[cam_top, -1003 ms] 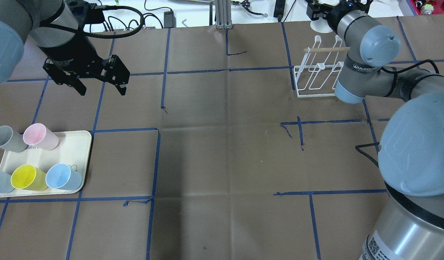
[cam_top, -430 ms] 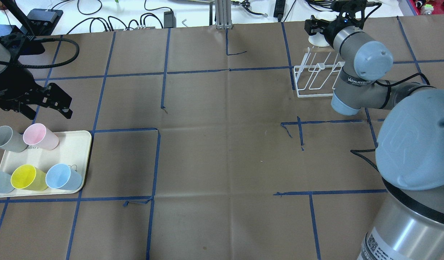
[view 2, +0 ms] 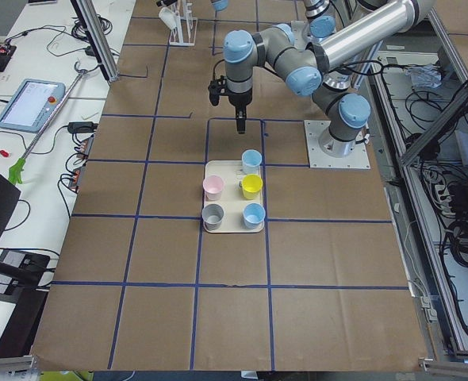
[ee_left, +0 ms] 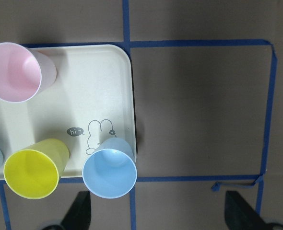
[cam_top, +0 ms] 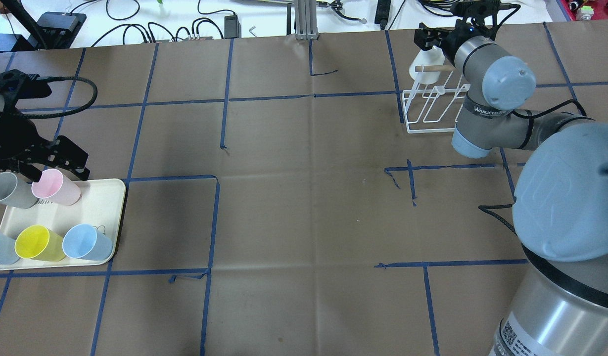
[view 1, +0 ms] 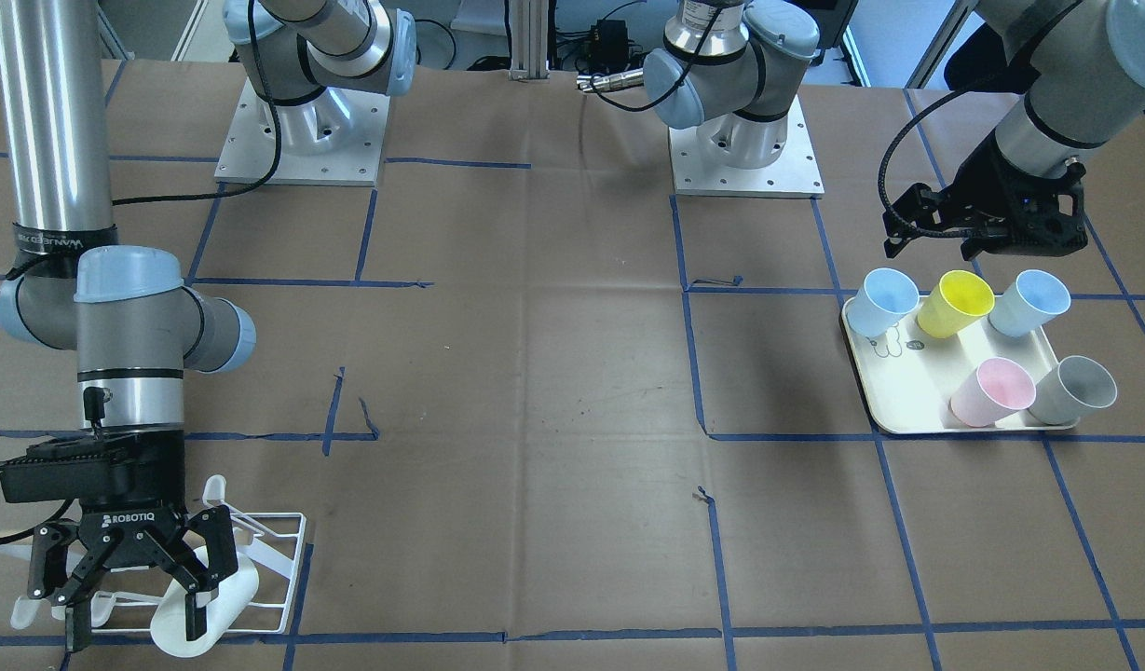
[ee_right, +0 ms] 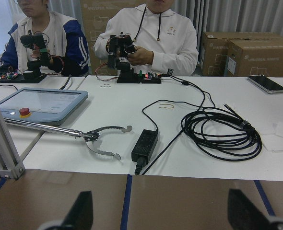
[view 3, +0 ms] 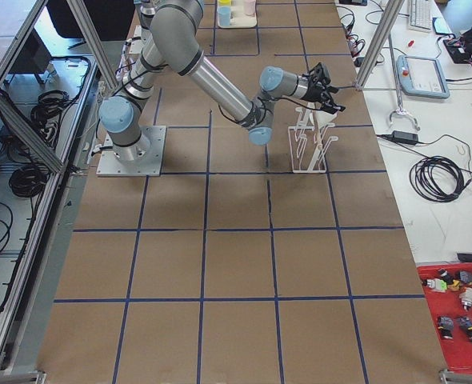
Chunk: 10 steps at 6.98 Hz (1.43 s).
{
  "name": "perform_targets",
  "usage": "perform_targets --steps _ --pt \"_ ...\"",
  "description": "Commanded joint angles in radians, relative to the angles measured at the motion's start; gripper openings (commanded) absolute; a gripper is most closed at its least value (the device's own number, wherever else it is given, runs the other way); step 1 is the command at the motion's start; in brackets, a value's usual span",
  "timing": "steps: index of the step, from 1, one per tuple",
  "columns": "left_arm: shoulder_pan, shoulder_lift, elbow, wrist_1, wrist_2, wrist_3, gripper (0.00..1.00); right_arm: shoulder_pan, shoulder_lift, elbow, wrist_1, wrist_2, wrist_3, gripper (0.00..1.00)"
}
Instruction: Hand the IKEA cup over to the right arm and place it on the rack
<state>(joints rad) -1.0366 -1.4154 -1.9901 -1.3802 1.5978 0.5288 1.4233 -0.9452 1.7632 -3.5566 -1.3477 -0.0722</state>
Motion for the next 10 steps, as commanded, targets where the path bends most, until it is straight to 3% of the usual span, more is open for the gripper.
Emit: perform_targets --steps 1,3,6,8,10 --pt "0.027 0.050 -0.110 0.074 0.002 0.026 0.98 0.006 -0.012 -0.007 0.001 -0.004 0.000 1.00" --pt "0.027 0.046 -0.148 0.090 -0.002 0.026 0.98 0.032 -0.070 -0.008 0.002 0.004 0.006 1.00" --pt "0.032 0.020 -0.258 0.264 0.001 0.045 0.97 0.086 -0.225 0.063 0.001 0.010 0.020 1.00" --pt "0.032 -0.055 -0.305 0.395 0.001 0.048 0.97 0.129 -0.323 0.166 -0.013 0.013 0.290 1.00" --pt "0.033 -0.085 -0.325 0.432 0.002 0.068 0.97 0.207 -0.346 0.229 -0.081 0.016 0.597 1.00"
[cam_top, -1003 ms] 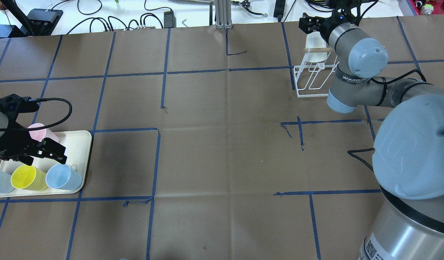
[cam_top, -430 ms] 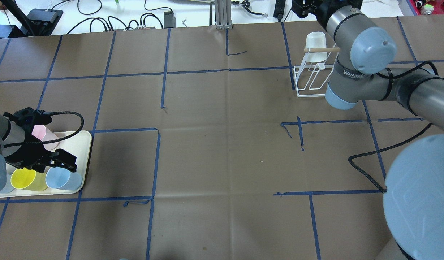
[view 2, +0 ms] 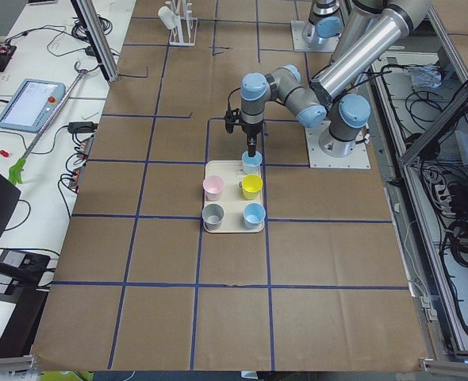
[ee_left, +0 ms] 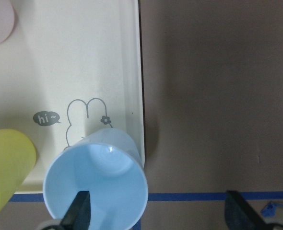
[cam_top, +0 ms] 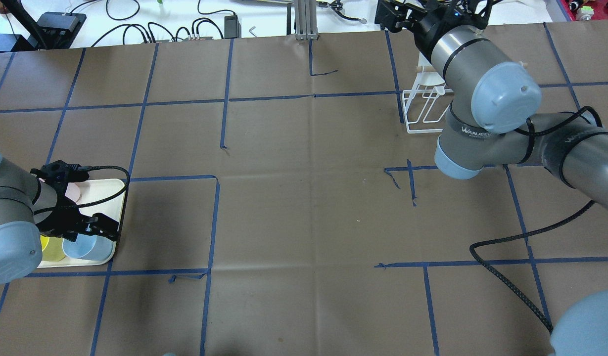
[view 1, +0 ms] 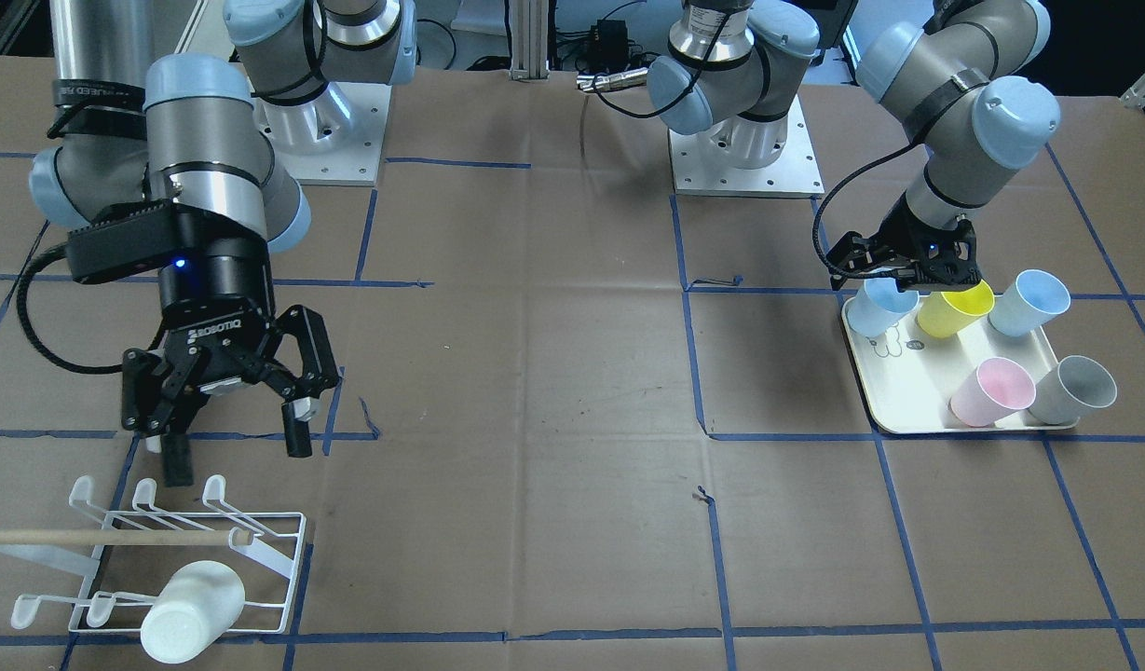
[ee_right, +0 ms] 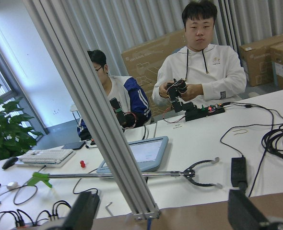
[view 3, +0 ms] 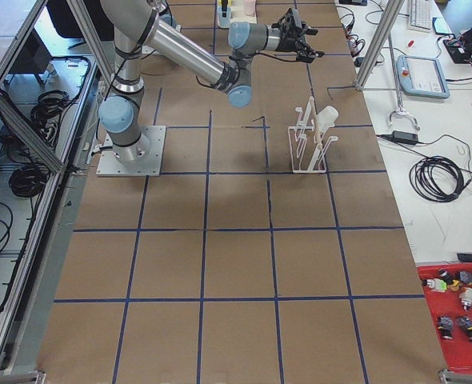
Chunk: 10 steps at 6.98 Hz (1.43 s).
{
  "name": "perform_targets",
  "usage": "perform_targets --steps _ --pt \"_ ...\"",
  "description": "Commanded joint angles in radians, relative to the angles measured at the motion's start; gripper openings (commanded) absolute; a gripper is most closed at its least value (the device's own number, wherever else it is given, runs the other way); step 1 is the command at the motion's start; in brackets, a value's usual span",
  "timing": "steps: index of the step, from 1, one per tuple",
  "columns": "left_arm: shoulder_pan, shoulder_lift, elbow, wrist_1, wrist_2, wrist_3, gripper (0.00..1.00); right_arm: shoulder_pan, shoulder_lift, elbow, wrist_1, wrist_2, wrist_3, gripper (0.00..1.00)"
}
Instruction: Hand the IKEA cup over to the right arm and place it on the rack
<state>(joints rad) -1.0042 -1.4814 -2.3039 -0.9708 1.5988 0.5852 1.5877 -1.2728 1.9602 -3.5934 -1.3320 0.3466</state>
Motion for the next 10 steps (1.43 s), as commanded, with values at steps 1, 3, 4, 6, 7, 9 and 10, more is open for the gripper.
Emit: perform_targets --steps 1,3,4,6,7,9,10 --pt "0.016 -0.031 -0.011 0.021 0.003 0.016 0.97 0.072 -0.020 0.035 -0.068 0.001 0.334 1.00" --pt "0.044 -0.033 -0.011 0.018 0.007 0.028 0.85 0.097 -0.017 0.045 -0.073 0.002 0.650 1.00" --pt "0.044 -0.033 -0.011 0.012 0.006 0.027 0.63 0.098 -0.013 0.048 -0.093 0.002 0.792 1.00" --pt "0.044 -0.031 -0.009 0.009 0.004 0.028 0.10 0.098 -0.017 0.096 -0.131 0.004 0.931 1.00" --pt "0.044 -0.030 -0.002 0.007 0.004 0.028 0.00 0.098 -0.011 0.130 -0.189 0.002 0.993 1.00" --pt "0.044 -0.019 0.009 0.010 0.004 0.031 0.00 0.098 -0.008 0.144 -0.206 0.002 0.999 1.00" --pt "0.042 -0.019 0.032 0.007 0.003 0.028 0.00 0.098 -0.010 0.141 -0.206 0.001 0.999 1.00"
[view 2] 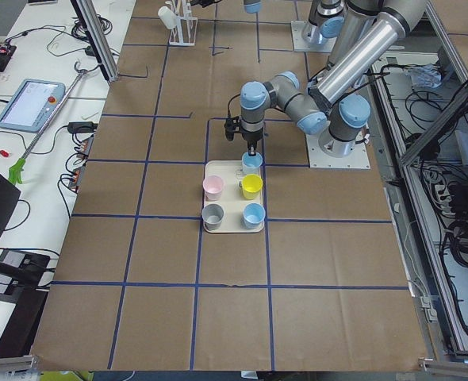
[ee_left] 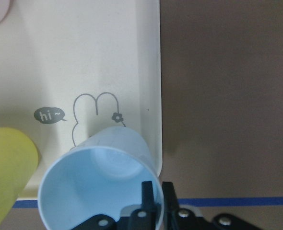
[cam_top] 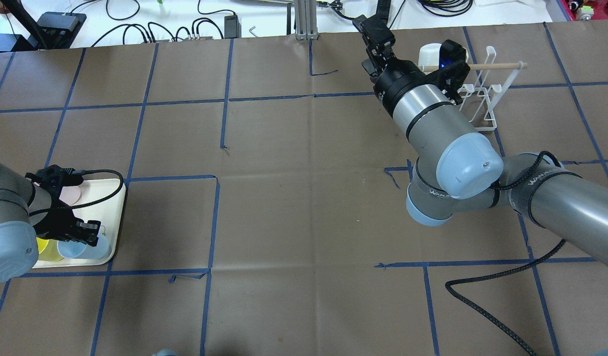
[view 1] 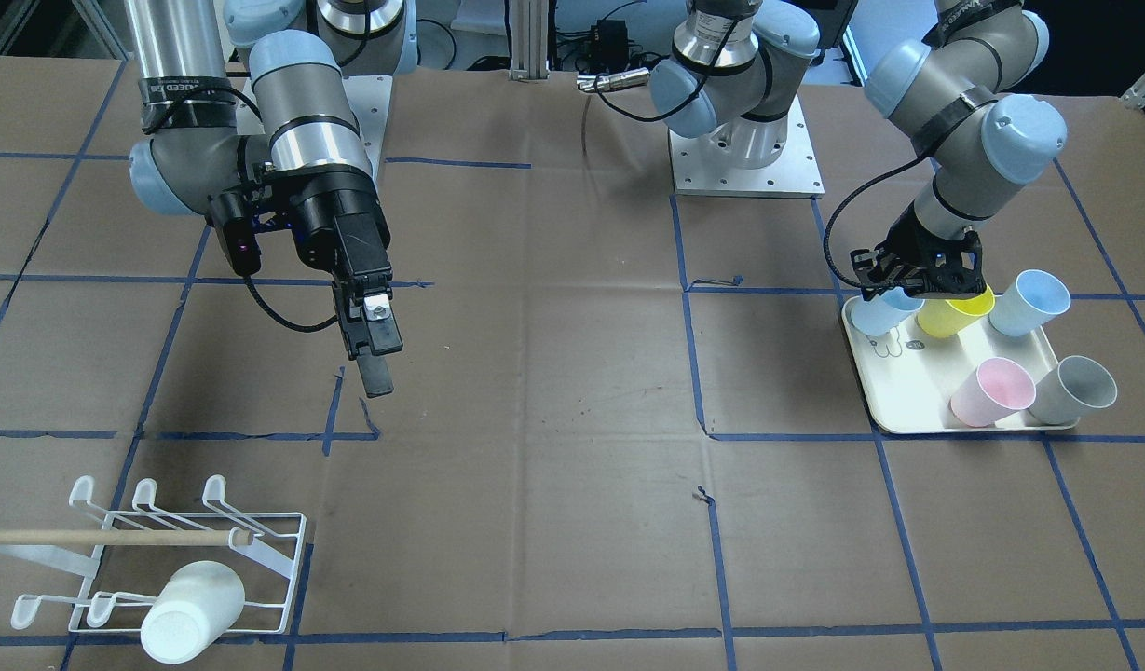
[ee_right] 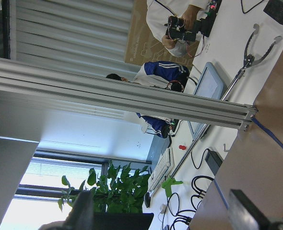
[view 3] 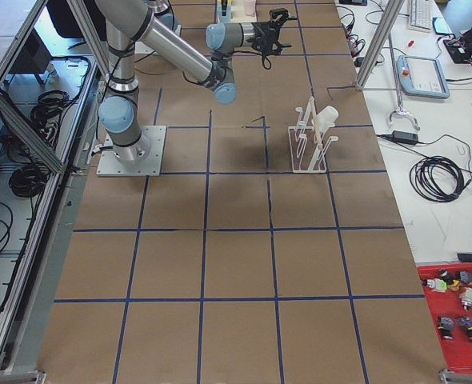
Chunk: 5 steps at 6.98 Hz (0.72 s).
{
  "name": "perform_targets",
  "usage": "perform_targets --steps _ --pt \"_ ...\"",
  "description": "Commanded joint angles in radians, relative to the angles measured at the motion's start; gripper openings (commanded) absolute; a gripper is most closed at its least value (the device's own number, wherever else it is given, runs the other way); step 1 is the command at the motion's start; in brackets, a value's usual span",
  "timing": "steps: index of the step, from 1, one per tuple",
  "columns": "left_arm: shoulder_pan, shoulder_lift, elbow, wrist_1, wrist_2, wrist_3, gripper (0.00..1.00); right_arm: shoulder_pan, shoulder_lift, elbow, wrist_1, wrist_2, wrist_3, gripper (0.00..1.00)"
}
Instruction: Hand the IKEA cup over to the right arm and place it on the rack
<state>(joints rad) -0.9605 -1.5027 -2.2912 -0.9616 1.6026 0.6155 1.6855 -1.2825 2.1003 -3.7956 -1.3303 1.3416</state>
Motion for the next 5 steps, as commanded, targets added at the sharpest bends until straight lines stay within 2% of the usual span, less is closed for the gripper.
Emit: perform_targets --steps 1,2,4,5 --pt "-0.009 0.009 0.054 -0.026 -0.001 -0.005 0.00 0.000 -0.001 0.000 -0.003 -0.001 0.007 1.00" --pt "-0.015 0.007 0.124 -0.108 -0.003 -0.008 0.00 0.000 -0.004 0.000 -0.001 -0.003 0.008 1.00" --pt "-0.038 -0.026 0.389 -0.368 -0.007 -0.019 0.00 0.000 -0.008 -0.005 0.004 -0.004 0.008 1.00" --pt "-0.049 -0.056 0.500 -0.449 -0.007 -0.017 0.00 0.000 -0.014 -0.005 0.007 -0.004 0.026 1.00"
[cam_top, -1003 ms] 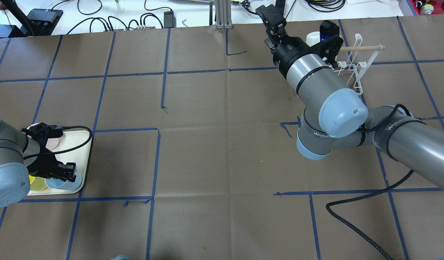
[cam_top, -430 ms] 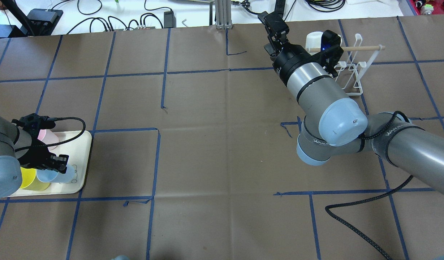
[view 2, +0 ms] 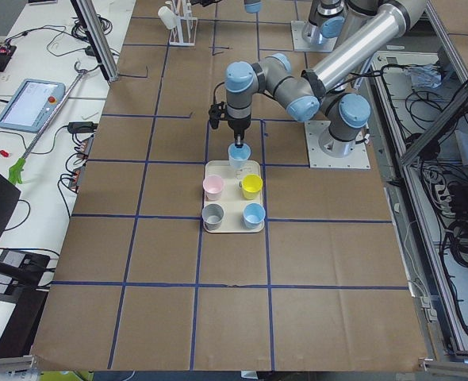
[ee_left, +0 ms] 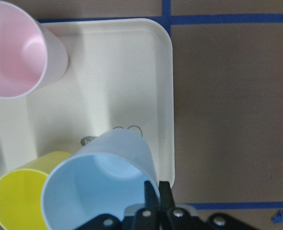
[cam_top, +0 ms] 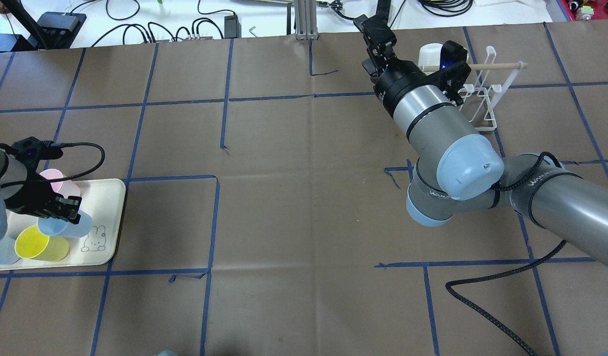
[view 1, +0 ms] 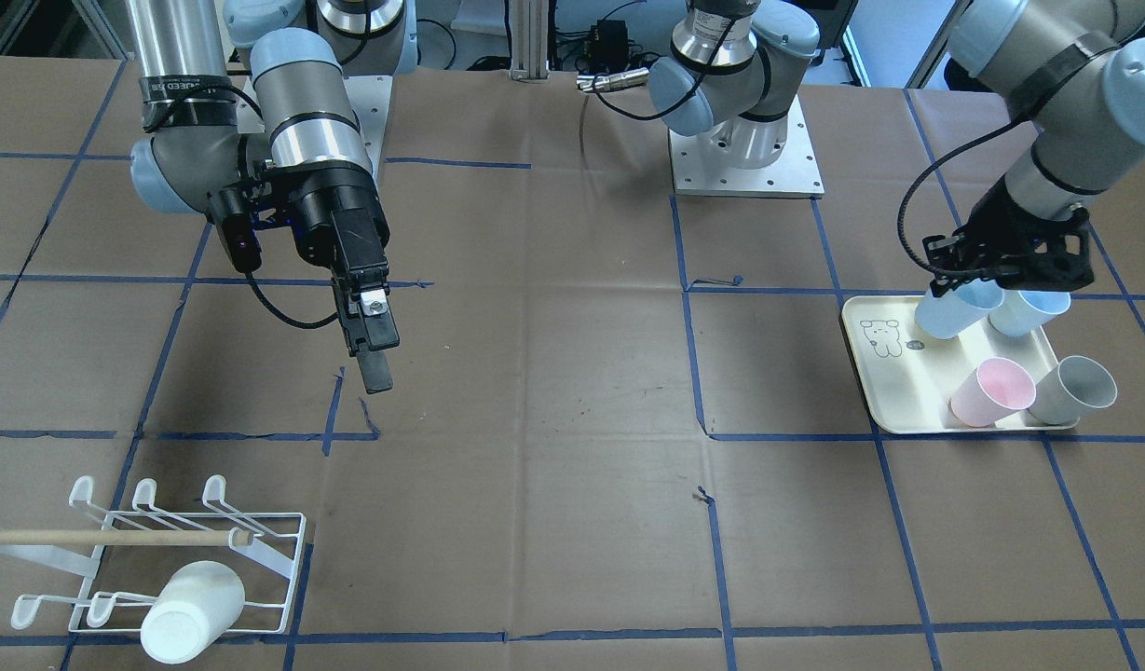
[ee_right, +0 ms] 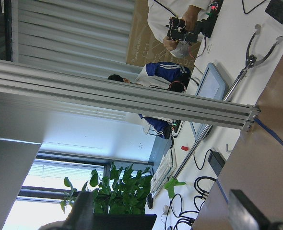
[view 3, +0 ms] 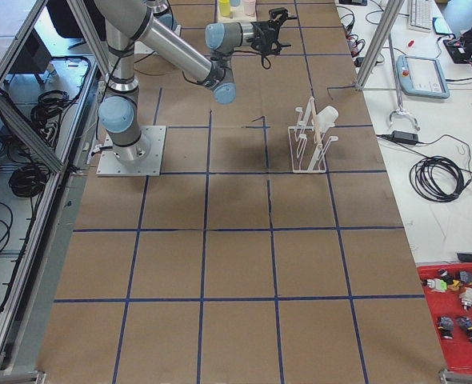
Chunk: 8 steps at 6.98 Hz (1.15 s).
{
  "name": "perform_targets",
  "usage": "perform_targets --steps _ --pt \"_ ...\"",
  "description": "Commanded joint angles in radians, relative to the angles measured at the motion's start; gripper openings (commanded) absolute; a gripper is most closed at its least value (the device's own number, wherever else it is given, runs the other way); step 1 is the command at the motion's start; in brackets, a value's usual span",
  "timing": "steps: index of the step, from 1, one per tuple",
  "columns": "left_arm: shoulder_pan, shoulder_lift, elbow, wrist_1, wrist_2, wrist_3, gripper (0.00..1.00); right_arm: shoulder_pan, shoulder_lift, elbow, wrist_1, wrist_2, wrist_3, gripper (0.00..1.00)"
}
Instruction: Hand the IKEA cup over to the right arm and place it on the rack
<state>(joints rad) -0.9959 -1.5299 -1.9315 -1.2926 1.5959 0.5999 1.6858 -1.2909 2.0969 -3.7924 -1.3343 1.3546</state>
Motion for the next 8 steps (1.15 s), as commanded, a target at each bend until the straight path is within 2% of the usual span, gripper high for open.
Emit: perform_targets --steps 1,2,3,5,6,8 --pt "-0.032 -0.070 0.236 -0.151 0.001 0.000 0.00 0.002 -0.014 0.002 0.031 -0.002 0.122 1.00" --pt "-0.059 -0.110 0.334 -0.193 -0.002 0.003 0.00 0.002 -0.036 0.008 0.045 0.000 0.156 1.00" --pt "-0.079 -0.139 0.398 -0.204 -0.040 0.017 0.00 0.003 -0.066 0.012 0.116 0.007 0.155 1.00" --pt "-0.079 -0.141 0.428 -0.189 -0.297 0.033 0.00 0.003 -0.096 0.012 0.180 0.084 0.155 1.00" --pt "-0.079 -0.138 0.412 -0.138 -0.473 0.044 0.00 0.003 -0.096 0.012 0.180 0.086 0.153 1.00" --pt "-0.095 -0.153 0.332 0.081 -0.694 0.084 0.00 0.003 -0.093 0.012 0.180 0.081 0.147 1.00"
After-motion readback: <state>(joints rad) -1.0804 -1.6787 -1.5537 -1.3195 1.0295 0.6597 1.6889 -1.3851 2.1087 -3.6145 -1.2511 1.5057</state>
